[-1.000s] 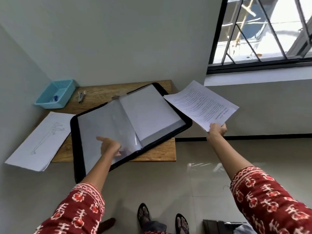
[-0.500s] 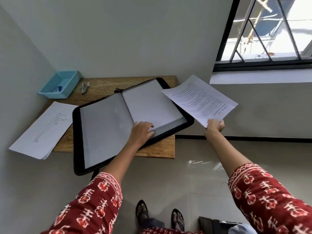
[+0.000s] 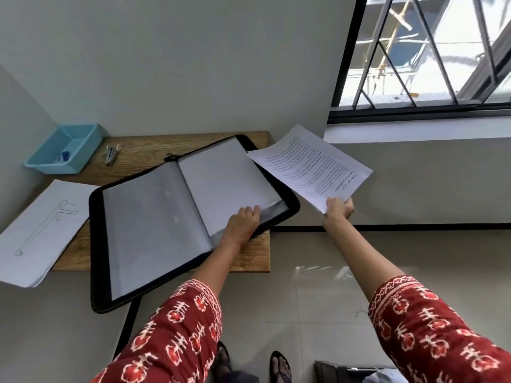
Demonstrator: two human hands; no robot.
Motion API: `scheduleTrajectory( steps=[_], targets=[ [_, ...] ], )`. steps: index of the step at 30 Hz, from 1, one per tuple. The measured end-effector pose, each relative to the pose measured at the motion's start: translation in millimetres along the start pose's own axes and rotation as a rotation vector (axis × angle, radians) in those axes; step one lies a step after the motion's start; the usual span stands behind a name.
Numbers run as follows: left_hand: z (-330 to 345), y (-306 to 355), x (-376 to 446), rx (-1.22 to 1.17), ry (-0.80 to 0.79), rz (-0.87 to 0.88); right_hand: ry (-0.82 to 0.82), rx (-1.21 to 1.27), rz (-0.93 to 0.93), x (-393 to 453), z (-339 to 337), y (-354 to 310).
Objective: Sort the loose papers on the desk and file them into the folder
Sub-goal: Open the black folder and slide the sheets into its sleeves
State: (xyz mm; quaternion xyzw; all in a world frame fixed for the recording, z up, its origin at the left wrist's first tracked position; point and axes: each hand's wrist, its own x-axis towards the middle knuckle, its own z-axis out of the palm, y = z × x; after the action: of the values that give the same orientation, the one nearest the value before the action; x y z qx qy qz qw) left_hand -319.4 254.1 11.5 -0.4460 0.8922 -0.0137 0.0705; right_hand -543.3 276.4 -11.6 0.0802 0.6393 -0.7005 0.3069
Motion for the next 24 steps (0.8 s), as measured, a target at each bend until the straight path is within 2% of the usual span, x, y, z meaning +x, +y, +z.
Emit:
scheduleTrajectory(
  steps=[2, 4, 10, 18, 24],
  targets=[
    [0, 0, 2, 0.099, -0.006, 0.052, -0.007, 0.0, -0.002, -1, 1, -2],
    [1, -1, 1, 0.105, 0.062, 0.095, -0.006, 0.014, -0.007, -2, 1, -4],
    [-2, -17, -12, -0.072, 0.122, 0.107, 0.007, 0.043, 0.049, 6, 1, 1],
    [-8, -14, -12, -0.483, 0.296, -0.305, 0.006, 0.032, 0.052, 8, -1, 4],
    [-10, -20, -7, -0.712, 0.235, -0.361, 0.012, 0.033, 0.041, 18, -6, 1]
  ],
)
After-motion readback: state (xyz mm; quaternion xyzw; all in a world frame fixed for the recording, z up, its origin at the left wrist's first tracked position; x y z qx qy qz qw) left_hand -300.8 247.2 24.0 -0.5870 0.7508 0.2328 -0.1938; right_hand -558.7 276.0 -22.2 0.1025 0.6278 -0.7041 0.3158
